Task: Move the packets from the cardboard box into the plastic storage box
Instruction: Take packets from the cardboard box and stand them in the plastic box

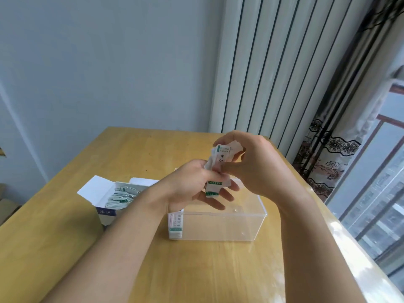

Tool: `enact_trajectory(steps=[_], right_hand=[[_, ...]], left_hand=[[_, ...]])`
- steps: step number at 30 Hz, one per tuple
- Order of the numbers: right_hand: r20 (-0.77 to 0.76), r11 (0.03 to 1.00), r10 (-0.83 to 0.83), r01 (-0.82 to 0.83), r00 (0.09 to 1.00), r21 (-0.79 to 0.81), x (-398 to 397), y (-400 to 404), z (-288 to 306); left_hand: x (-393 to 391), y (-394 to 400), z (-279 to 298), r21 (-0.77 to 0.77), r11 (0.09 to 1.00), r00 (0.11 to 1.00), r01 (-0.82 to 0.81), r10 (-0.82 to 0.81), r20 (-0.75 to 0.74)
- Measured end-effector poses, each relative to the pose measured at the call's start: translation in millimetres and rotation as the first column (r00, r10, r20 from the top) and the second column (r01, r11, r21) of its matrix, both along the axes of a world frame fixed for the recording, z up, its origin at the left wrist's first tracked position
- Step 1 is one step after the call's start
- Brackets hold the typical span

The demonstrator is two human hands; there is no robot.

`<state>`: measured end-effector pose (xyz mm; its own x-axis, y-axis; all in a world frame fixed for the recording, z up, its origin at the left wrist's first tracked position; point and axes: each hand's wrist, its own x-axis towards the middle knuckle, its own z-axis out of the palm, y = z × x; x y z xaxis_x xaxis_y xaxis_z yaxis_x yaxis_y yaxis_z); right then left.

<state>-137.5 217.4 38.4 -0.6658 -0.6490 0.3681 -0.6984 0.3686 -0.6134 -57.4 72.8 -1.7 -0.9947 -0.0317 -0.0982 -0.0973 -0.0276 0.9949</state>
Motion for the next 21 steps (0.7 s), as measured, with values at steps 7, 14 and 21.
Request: enact_trajectory(steps=[7,14,21], right_hand=[[0.076,0.975,-0.105,0.118,0.992,-0.191,-5,-5,-3],[-0.089,1.000,-0.018,0.018,0.996,-0.003,4,-6,-1],[-0.109,0.980,0.064,-0.041,0.992,0.197,10,-10,-3]], left_hand=[[-3,2,-3,0.160,0.981,0.994,-0.108,0.106,0.021],[-3,4,-5,0.141,0.988,0.997,-0.069,0.063,0.040],[-2,9,-6,0.066,0.996,0.997,-0.067,0.065,0.038]])
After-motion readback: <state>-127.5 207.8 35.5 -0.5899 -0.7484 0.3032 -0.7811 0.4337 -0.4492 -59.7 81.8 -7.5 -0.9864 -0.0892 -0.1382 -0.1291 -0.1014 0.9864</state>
